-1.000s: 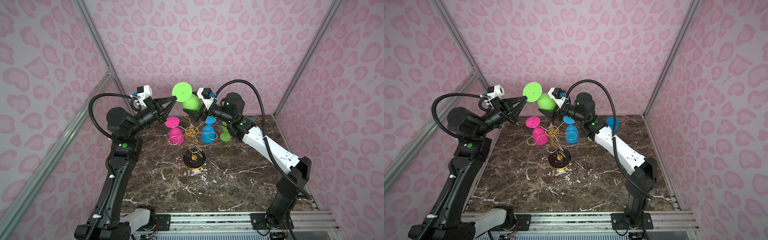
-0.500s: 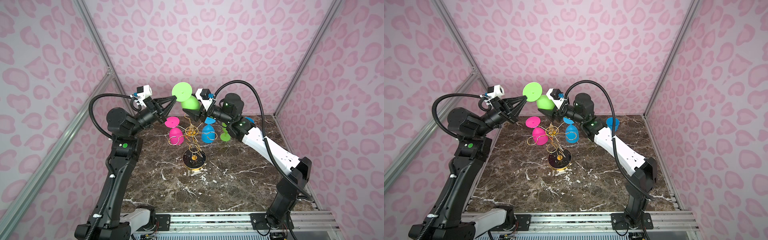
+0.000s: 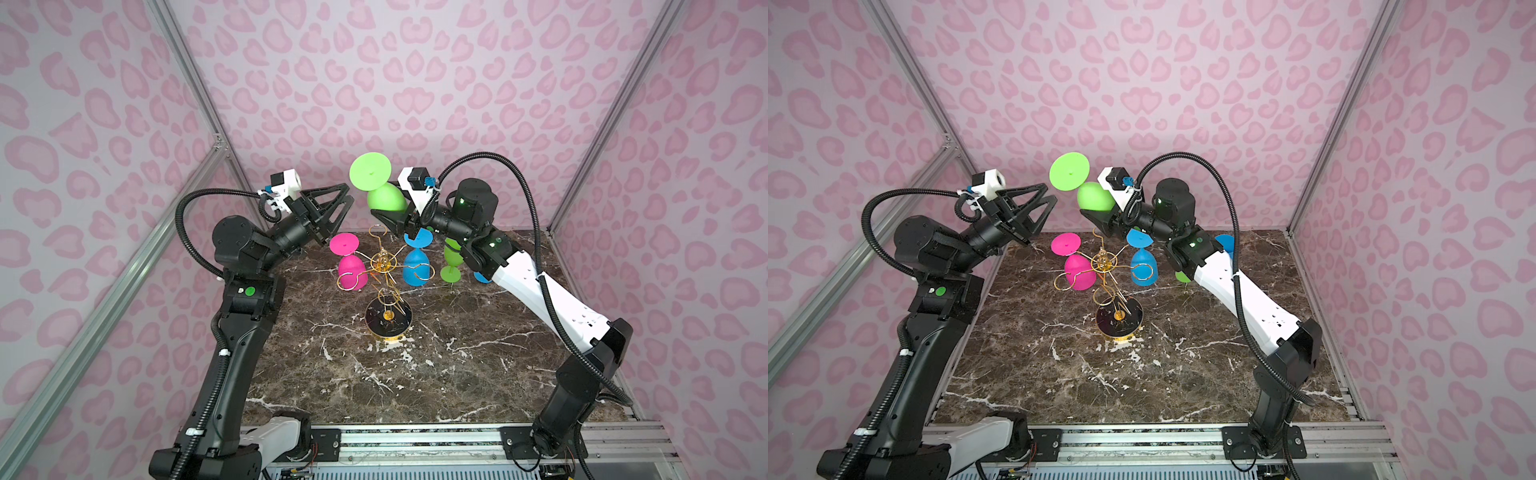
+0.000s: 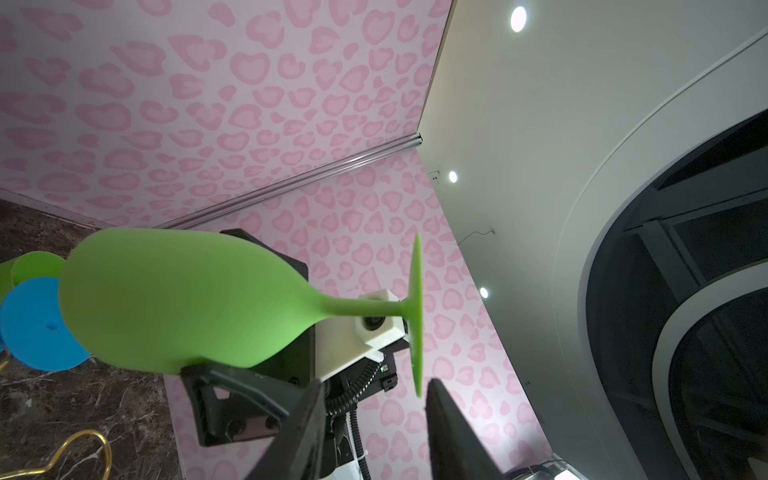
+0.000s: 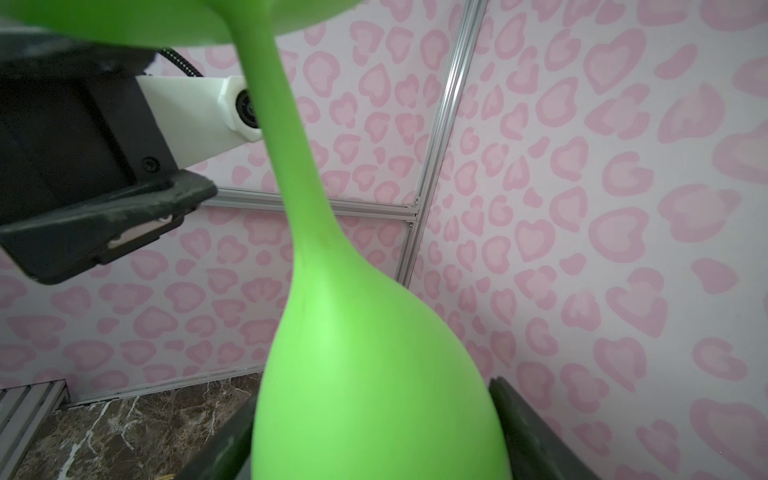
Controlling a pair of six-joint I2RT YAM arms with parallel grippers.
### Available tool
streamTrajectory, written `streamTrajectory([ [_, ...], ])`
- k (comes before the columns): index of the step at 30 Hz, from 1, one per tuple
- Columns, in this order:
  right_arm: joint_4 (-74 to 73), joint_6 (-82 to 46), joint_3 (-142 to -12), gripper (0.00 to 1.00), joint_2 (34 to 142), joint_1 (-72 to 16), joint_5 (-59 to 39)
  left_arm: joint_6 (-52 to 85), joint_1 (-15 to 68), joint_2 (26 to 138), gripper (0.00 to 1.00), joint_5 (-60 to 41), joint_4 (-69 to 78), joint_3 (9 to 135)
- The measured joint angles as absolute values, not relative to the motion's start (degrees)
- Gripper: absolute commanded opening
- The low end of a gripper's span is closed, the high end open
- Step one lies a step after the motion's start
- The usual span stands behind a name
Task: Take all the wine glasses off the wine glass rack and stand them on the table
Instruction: 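Open the left gripper and draw it back while right gripper holds the glass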
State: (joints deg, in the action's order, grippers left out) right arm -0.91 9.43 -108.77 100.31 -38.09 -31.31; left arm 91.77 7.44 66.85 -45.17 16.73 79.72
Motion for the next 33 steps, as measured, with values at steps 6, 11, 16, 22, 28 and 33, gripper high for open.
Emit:
streamTrajectory([
  [6, 7.49, 6.26, -115.52, 0.67, 101.16, -35.0, -30.7, 83.99, 7.44, 66.63, 0.54, -45.04, 14.55, 81.56],
  [11, 18.11, 4.67, -122.41, 0.66, 101.25, -31.88, -29.28, 68.34, 7.46, 68.03, 0.57, -43.99, 8.58, 84.36],
  [16, 29.23, 4.45, -122.91, 0.65, 99.68, -30.5, -28.14, 50.35, 7.88, 69.67, 0.53, -38.83, 2.61, 84.4],
  [22, 37.08, 4.29, -120.64, 0.63, 95.96, -29.91, -24.88, 26.2, 13.15, 67.72, 0.44, -29.23, 6.39, 79.53],
  [28, 40.84, 4.25, -120.18, 0.58, 95.22, -29.93, -22.87, 0.01, 16.67, 69.34, 0.39, -26.48, 11.05, 79.66],
  [33, 43.35, 3.6, -119.39, 0.57, 95.09, -30.02, -22.59, -14.68, 17.02, 71.35, 0.4, -30.72, 12.12, 79.66],
])
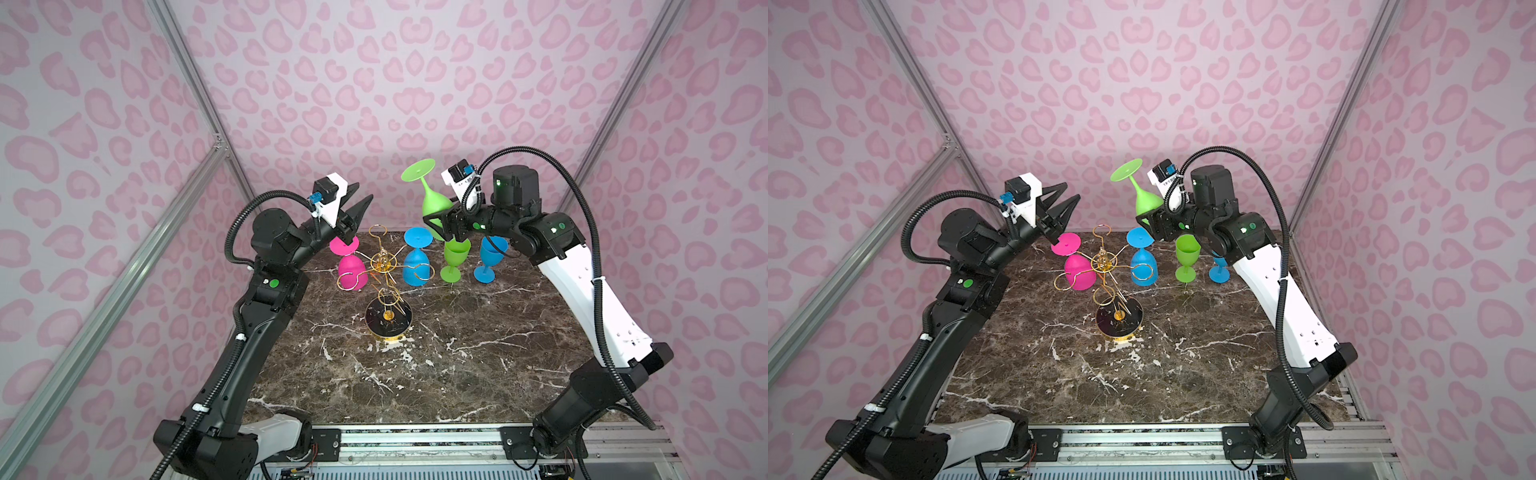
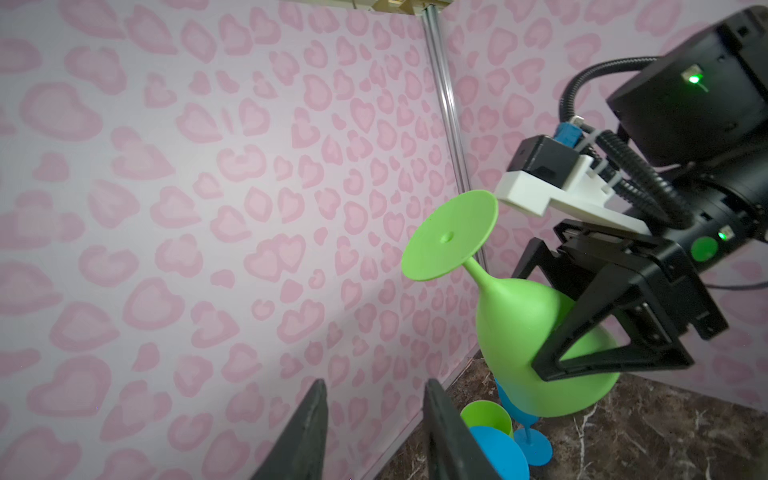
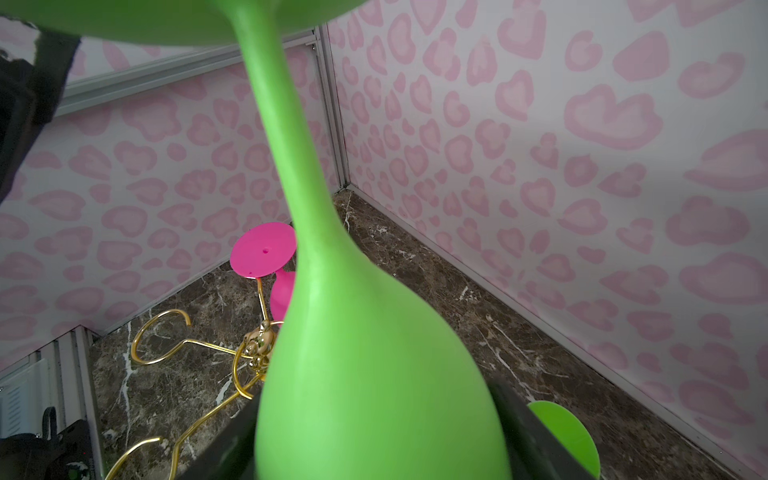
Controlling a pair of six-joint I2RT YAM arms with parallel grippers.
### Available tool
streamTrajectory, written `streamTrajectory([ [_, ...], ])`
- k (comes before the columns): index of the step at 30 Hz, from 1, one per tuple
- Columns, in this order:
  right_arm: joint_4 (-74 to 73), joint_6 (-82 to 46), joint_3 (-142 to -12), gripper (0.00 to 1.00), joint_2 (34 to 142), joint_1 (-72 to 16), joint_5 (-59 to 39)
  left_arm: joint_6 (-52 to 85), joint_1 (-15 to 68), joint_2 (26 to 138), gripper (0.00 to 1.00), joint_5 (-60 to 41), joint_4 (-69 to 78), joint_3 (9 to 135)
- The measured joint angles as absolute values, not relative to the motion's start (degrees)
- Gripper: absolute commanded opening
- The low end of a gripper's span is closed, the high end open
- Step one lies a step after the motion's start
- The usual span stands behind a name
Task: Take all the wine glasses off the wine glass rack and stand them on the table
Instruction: 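Open the left gripper and draw it back while right gripper holds the glass, then grasp the lime-green glass base with left gripper while right gripper releases it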
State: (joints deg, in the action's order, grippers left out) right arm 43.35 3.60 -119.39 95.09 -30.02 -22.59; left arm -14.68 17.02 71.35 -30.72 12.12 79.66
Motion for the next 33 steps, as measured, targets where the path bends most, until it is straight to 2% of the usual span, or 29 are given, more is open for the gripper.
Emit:
streamTrajectory([
  [9, 46.83, 3.44, -119.9, 0.56, 95.15, -31.81, -22.55, -30.81, 17.61, 73.71, 0.38, -34.72, 13.47, 79.75],
  [25, 49.39, 3.4, -122.85, 0.54, 99.0, -35.53, -22.72, -37.3, 18.39, 75.26, 0.37, -36.18, 13.37, 80.01],
  [28, 49.39, 3.16, -123.22, 0.54, 99.42, -36.05, -22.83, -37.6, 18.39, 75.26, 0.29, -35.88, 13.34, 79.99],
  [33, 49.41, 3.16, -124.18, 0.54, 100.16, -36.56, -23.44, -38.09, 18.44, 75.33, 0.23, -35.48, 13.37, 79.99],
])
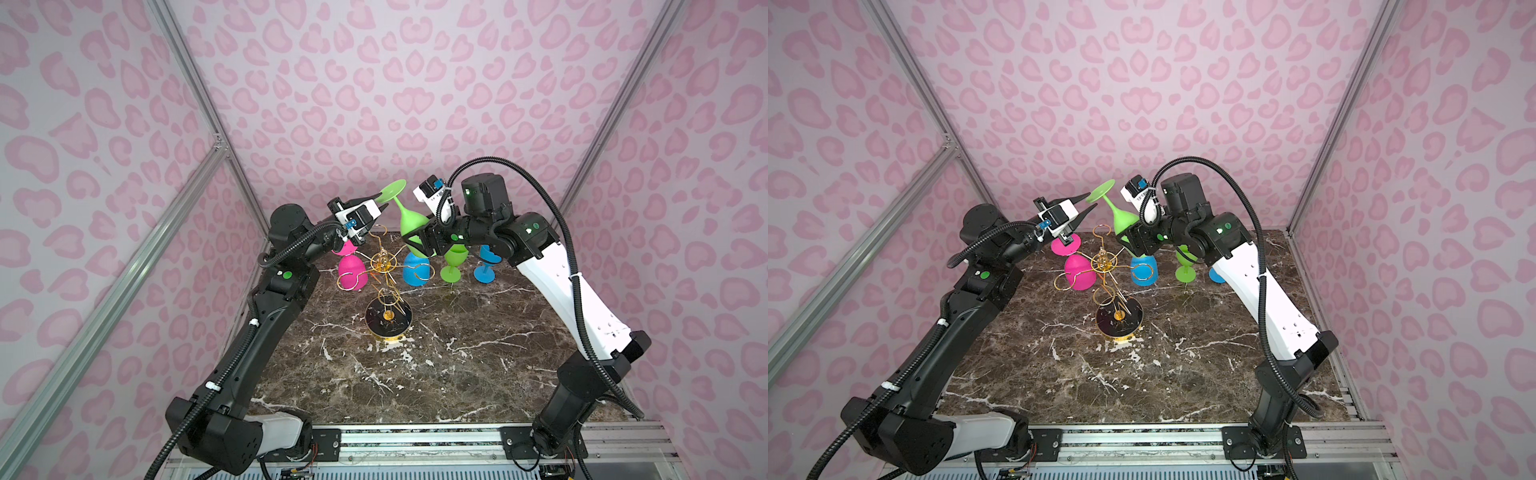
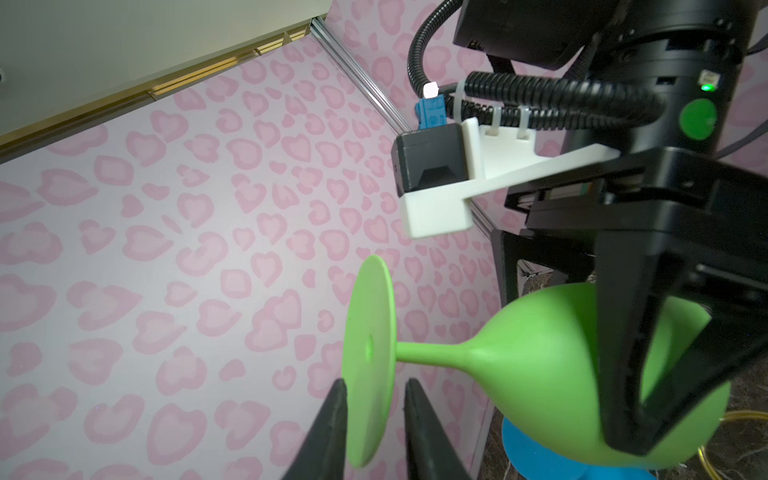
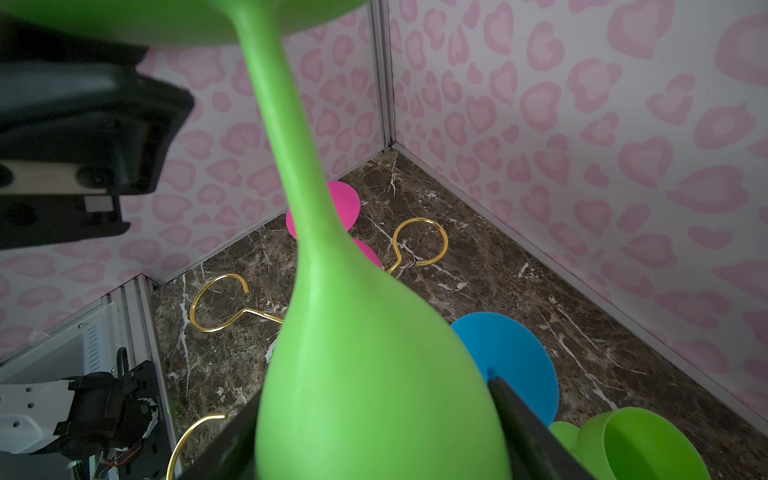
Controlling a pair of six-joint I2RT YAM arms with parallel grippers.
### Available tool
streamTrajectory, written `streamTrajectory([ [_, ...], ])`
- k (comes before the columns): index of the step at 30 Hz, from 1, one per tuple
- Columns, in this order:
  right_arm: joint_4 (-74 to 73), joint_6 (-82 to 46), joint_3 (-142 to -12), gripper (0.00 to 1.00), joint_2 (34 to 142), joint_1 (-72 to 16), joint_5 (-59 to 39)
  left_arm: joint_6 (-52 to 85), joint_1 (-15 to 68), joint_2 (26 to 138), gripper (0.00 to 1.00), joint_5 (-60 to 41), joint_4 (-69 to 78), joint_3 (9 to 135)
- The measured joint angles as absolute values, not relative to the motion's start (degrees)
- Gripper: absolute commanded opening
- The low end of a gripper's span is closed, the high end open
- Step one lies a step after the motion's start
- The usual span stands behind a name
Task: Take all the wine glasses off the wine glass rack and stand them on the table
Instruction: 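Grasp the lime-green glass base with left gripper while right gripper releases it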
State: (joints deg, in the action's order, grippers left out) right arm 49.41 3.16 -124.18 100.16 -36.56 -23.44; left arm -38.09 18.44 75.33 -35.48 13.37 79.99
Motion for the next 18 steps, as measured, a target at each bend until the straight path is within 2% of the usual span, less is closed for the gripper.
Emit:
streamTrajectory([
  [9, 49.52, 2.52, -124.38, 0.55, 100.82, -37.6, -24.45, -38.17, 18.5, 75.96, 0.15, -33.87, 13.39, 79.99],
  [12, 48.9, 1.39, -123.83, 0.62, 100.79, -37.8, -24.69, -39.24, 18.52, 75.96, 0.04, -33.08, 13.1, 79.99],
  [18, 47.16, 0.51, -122.63, 0.77, 99.66, -37.76, -24.88, -38.48, 18.46, 76.18, 0.03, -30.24, 11.92, 79.99],
])
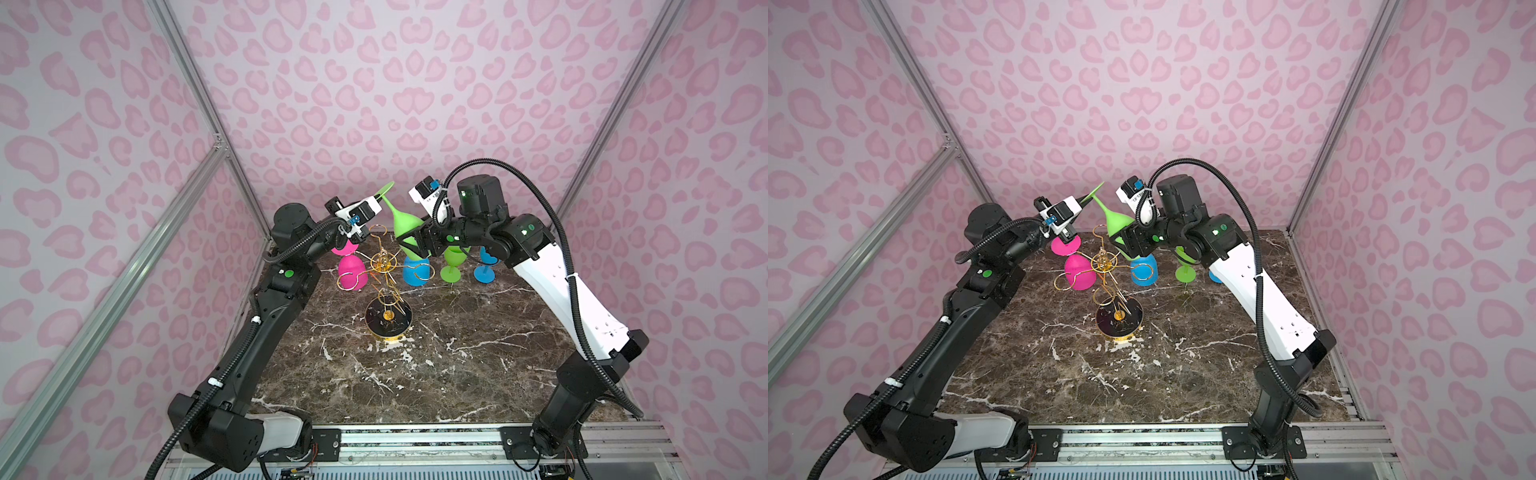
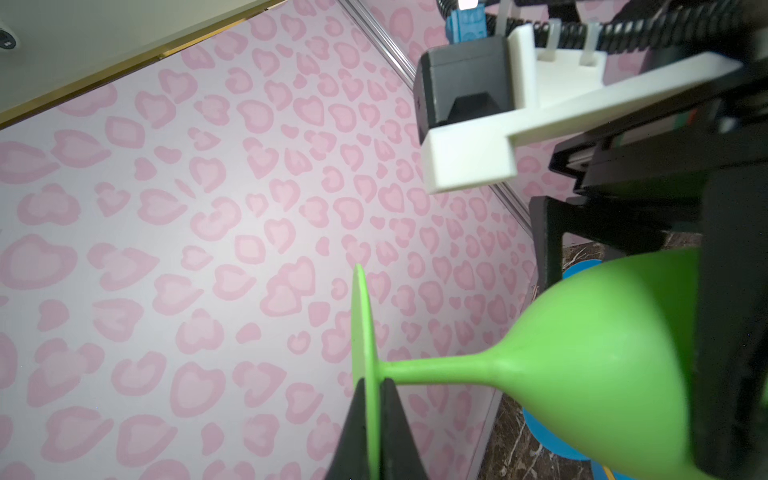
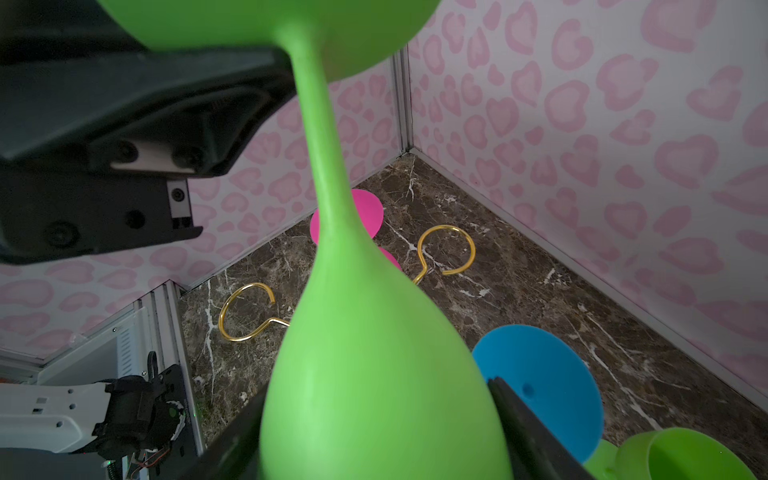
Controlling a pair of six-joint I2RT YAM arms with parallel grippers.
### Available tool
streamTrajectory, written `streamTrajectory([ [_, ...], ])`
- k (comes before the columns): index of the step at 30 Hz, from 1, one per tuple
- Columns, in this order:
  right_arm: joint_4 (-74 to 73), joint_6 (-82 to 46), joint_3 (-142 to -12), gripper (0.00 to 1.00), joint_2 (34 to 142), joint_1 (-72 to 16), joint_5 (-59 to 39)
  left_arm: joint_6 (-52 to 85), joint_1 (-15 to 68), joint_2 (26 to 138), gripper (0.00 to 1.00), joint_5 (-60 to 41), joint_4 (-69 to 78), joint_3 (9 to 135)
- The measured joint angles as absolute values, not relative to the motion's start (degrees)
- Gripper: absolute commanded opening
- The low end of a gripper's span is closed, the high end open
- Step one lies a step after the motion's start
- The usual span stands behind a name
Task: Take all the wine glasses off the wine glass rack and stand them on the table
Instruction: 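Grasp the lime-green glass base with left gripper while right gripper releases it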
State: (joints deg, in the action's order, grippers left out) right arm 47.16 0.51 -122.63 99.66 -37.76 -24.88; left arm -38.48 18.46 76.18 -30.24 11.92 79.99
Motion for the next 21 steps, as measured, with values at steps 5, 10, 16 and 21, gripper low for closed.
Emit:
streamTrajectory([
  [5, 43.18, 0.3, -118.04, 0.86, 95.5, -37.04, -25.61, -33.23, 18.48, 76.9, 0.03, -28.86, 11.62, 80.9],
  [10, 36.23, -2.28, -109.82, 0.88, 87.94, -33.93, -28.97, -27.03, 18.11, 77.65, 0.03, -27.79, 11.97, 81.89],
  [16, 24.4, -8.91, -97.1, 0.9, 77.67, -27.79, -35.66, -20.88, 16.12, 78.56, 0.03, -24.88, 12.03, 82.26],
  [21, 17.78, -11.25, -91.0, 0.83, 71.68, -25.58, -37.95, -15.09, 14.68, 79.05, 0.03, -24.27, 12.08, 82.61],
])
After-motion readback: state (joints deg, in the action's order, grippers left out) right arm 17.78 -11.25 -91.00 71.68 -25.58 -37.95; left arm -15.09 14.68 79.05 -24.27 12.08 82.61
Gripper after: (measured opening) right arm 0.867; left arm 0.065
